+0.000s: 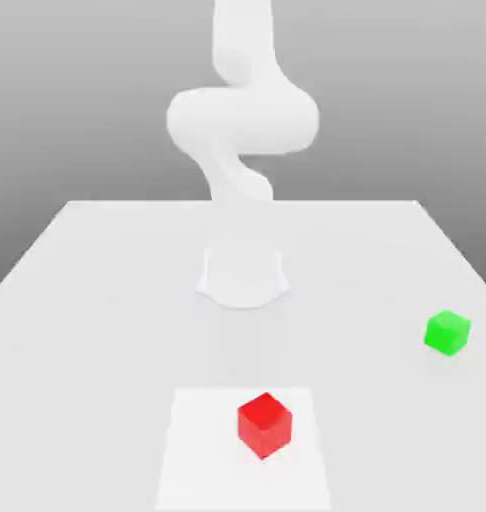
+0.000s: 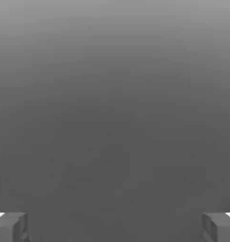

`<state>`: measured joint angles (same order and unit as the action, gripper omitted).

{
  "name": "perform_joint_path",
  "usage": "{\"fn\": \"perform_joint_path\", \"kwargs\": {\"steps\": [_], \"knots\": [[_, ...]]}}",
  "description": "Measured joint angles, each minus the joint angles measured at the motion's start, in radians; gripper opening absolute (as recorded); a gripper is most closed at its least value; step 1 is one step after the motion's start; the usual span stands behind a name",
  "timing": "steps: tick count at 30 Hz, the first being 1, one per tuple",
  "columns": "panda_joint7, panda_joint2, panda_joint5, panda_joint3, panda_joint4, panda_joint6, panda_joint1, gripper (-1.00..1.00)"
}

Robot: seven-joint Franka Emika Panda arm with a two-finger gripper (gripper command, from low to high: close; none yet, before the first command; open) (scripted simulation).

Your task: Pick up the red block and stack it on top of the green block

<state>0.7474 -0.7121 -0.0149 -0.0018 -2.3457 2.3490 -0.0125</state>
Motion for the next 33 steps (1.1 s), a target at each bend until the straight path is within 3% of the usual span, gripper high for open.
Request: {"fn": "perform_joint_path", "kwargs": {"steps": [11, 19, 26, 27, 33], "knots": [[-0.261, 0.409, -0.045, -0.043, -0.21, 0.229, -0.07, 0.0], [-0.503, 0.699, 0.001, -0.052, -0.36, 0.394, -0.106, 0.0], [-0.577, 0.952, 0.051, -0.028, -0.358, 0.595, -0.095, 0.0], [-0.58, 0.975, 0.054, -0.025, -0.355, 0.614, -0.093, -1.0], [-0.579, 0.986, 0.053, -0.023, -0.353, 0.622, -0.091, -1.0]]}}
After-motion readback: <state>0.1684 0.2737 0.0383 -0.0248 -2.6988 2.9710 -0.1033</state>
